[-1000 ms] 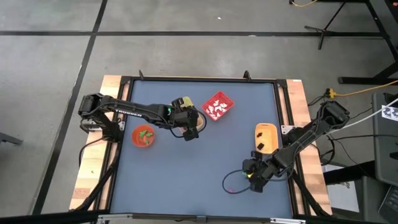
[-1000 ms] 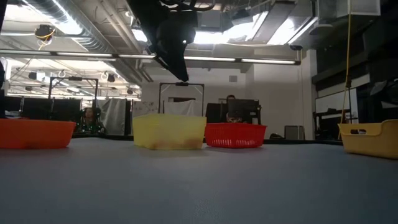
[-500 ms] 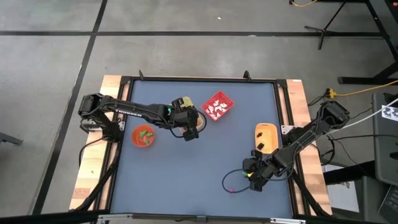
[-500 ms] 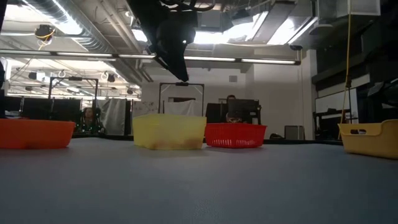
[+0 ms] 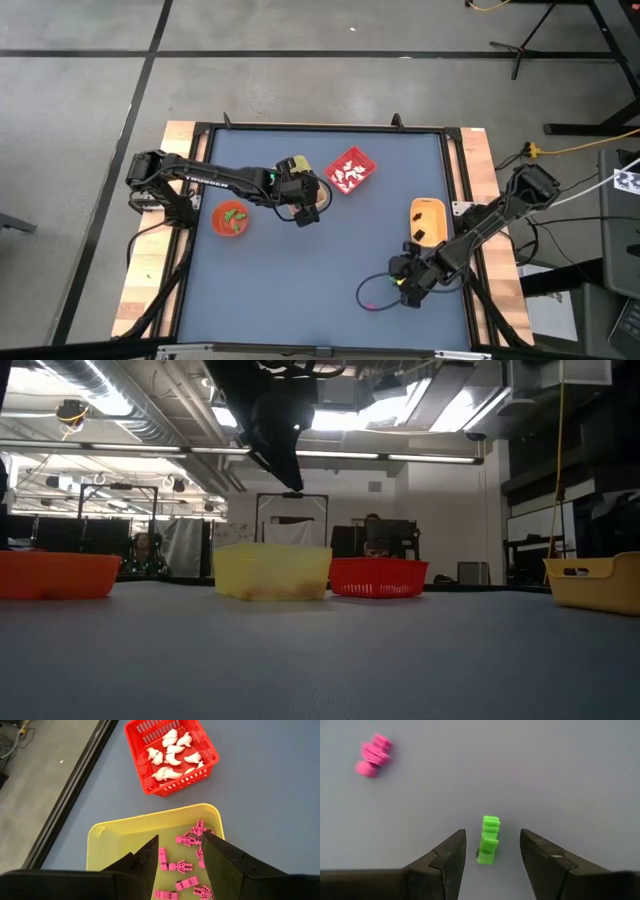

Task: Sort Halloween decoration
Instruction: Put the green skeleton toy into the orange bin

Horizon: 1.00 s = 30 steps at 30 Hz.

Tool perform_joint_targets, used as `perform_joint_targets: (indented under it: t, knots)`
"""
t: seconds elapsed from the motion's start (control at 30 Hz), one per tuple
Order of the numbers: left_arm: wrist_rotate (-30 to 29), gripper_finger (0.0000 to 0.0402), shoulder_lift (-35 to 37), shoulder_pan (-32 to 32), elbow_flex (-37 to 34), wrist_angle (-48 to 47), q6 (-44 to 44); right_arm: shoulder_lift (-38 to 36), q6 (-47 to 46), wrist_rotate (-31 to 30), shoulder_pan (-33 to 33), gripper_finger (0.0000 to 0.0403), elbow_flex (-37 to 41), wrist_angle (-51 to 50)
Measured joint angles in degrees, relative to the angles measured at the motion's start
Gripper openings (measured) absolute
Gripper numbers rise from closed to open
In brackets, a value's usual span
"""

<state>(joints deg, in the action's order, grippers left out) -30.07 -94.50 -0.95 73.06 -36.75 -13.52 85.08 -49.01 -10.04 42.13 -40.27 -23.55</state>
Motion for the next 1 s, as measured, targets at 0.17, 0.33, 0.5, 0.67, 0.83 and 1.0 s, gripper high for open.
perform_joint_targets:
  t: [0.17,0.33,0.5,0.67,0.83,1.0]
  knots:
    - [1.4,0.0134,0.0,0.0,0.0,0.0,0.0,4.2,0.2,0.1,0.0,0.0186,-0.2,1.0]
    - [1.5,0.0134,0.0,0.0,0.0,0.2,0.0,5.4,0.2,-0.3,0.0,0.0184,-0.3,1.0]
    - [2.0,0.0134,0.0,-0.1,0.0,0.3,0.0,5.5,1.3,-0.3,0.0,0.0146,-0.8,0.6]
    - [5.0,0.0134,0.0,-0.6,0.0,0.5,0.1,5.7,2.8,0.3,-0.2,0.0085,-2.3,0.4]
    - [8.3,0.0134,0.0,-2.0,0.0,0.6,0.2,5.8,3.1,0.8,-0.2,0.0041,-3.7,1.6]
    - [10.2,0.0134,0.0,-4.3,0.0,1.3,0.2,5.8,3.1,0.6,-0.2,0.0027,-4.9,1.5]
